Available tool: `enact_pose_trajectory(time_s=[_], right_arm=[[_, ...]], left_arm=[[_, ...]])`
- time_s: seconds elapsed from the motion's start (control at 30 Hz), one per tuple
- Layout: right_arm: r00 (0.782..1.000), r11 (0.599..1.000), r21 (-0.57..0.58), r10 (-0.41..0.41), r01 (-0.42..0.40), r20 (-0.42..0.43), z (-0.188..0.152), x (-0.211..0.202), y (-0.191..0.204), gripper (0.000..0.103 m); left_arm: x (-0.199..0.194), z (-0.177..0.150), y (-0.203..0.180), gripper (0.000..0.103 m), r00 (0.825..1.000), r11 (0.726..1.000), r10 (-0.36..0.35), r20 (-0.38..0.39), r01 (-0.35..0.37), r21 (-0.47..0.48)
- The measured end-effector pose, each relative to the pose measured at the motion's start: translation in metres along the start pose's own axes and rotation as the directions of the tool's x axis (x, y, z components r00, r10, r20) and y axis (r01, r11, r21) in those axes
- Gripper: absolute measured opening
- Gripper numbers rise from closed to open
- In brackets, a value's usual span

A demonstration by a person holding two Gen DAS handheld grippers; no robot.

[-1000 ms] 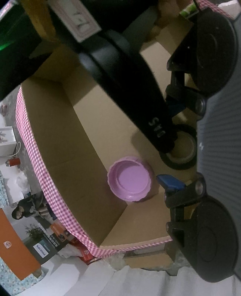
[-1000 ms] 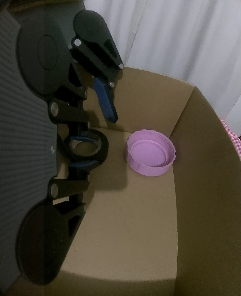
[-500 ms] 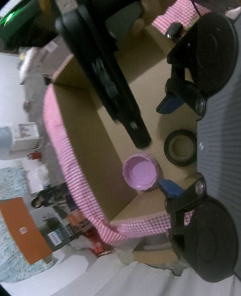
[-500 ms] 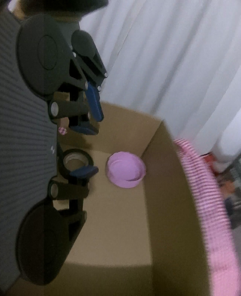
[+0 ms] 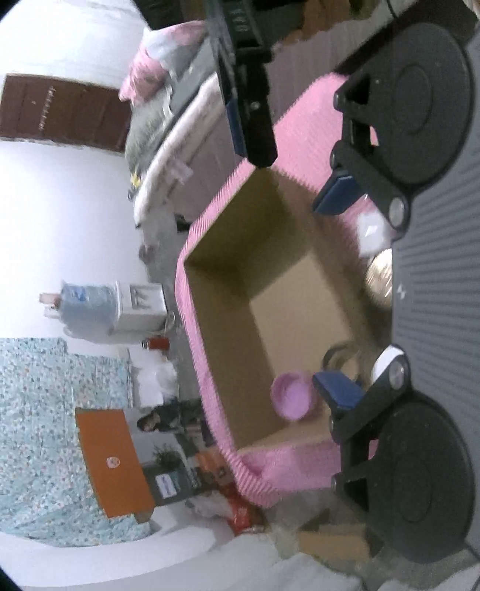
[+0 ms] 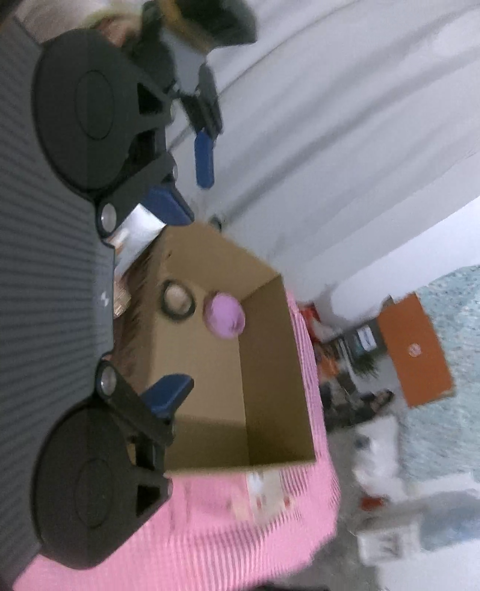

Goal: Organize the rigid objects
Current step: 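Withdraw the right tool from the box toward the black cylindrical tube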

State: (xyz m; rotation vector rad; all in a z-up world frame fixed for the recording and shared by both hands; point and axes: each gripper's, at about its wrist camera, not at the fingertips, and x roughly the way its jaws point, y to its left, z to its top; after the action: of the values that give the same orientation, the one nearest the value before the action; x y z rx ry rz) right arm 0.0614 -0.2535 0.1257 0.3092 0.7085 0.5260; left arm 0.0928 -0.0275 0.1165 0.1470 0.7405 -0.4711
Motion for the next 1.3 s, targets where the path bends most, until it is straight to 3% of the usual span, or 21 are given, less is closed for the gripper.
enact_pose_trajectory(time_s=[0.07,0.2,0.3,0.43,0.5,0.6,0.67,0.77,0.93,1.07,1.3], right_arm=[[0.997,0.997,-0.036,-0.07,0.07,0.019,-0.021,-0.016,0.006,0.102],[0.973,0.969,-0.092,-0.231,0.231,0.009,-0.063,-0.029,0.015,0.102],[0.942,0.931,-0.152,-0.335,0.333,0.014,-0.087,-0.029,0.022,0.102],[0.866,0.834,-0.241,-0.493,0.497,0.081,-0.109,-0.032,0.03,0.102],[0.851,0.811,-0.264,-0.517,0.522,0.092,-0.113,-0.026,0.027,0.102],[0.867,0.837,-0.231,-0.49,0.496,0.085,-0.12,-0.03,0.016,0.102],[0.901,0.883,-0.179,-0.428,0.433,0.07,-0.126,-0.037,0.008,0.102],[0.932,0.929,-0.081,-0.356,0.36,0.064,-0.134,-0.047,-0.008,0.102],[0.95,0.951,0.034,-0.307,0.306,0.054,-0.144,-0.048,-0.031,0.102],[0.951,0.949,0.085,-0.308,0.305,0.026,-0.147,-0.039,-0.047,0.099],[0.963,0.953,0.138,-0.267,0.27,-0.041,-0.143,-0.022,-0.069,0.064]], left_arm=[[-0.001,-0.014,-0.013,0.092,0.999,0.999,-0.038,-0.003,0.038,-0.016],[0.012,-0.045,-0.033,0.092,0.993,0.992,-0.114,-0.023,0.113,-0.049],[0.023,-0.064,-0.043,0.092,0.991,0.991,-0.13,-0.04,0.128,-0.043],[0.037,-0.082,-0.061,0.092,0.986,0.988,-0.15,-0.068,0.147,-0.038],[0.043,-0.089,-0.066,0.092,0.985,0.988,-0.152,-0.08,0.149,-0.043],[0.051,-0.093,-0.074,0.092,0.984,0.987,-0.157,-0.088,0.154,-0.037],[0.057,-0.095,-0.081,0.092,0.98,0.985,-0.17,-0.099,0.168,-0.022],[0.066,-0.097,-0.093,0.092,0.977,0.983,-0.179,-0.118,0.182,0.011],[0.081,-0.095,-0.109,0.092,0.976,0.981,-0.172,-0.133,0.182,0.065],[0.095,-0.089,-0.117,0.083,0.975,0.979,-0.168,-0.143,0.182,0.093],[0.121,-0.08,-0.122,0.06,0.968,0.979,-0.168,-0.185,0.185,0.081]])
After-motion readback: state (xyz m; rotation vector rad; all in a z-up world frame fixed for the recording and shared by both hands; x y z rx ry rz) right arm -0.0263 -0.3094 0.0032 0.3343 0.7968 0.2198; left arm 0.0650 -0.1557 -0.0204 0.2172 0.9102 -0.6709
